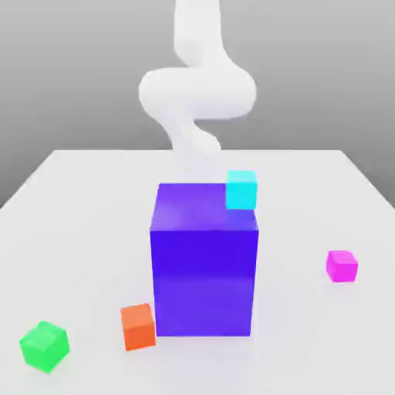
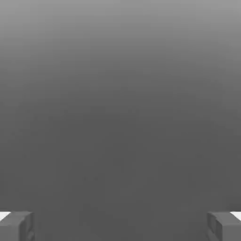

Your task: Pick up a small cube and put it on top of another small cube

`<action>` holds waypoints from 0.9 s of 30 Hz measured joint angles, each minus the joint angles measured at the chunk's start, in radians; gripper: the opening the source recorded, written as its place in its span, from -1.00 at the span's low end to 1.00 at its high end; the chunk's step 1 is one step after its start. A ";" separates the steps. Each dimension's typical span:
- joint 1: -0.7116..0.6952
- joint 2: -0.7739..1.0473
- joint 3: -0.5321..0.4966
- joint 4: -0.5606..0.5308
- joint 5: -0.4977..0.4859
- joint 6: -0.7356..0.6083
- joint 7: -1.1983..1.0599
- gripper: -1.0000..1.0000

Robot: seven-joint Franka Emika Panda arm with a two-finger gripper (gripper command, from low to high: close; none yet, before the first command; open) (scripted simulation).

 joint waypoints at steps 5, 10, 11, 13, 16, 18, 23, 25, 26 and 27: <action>0.134 0.126 0.006 -0.077 0.051 0.082 -0.135 0.00; 0.261 0.249 0.025 -0.151 0.093 0.160 -0.260 0.00; 0.285 0.273 0.032 -0.166 0.101 0.176 -0.284 0.00; 0.334 0.322 0.043 -0.196 0.114 0.208 -0.331 0.00; 0.400 0.395 0.069 -0.240 0.132 0.255 -0.401 0.00; 0.441 0.443 0.089 -0.270 0.140 0.287 -0.445 0.00; 0.529 0.563 0.152 -0.345 0.140 0.369 -0.539 0.00; 0.558 0.611 0.180 -0.376 0.126 0.402 -0.566 0.00; 0.570 0.635 0.195 -0.391 0.114 0.419 -0.576 0.00; 0.586 0.659 0.208 -0.406 0.098 0.436 -0.584 0.00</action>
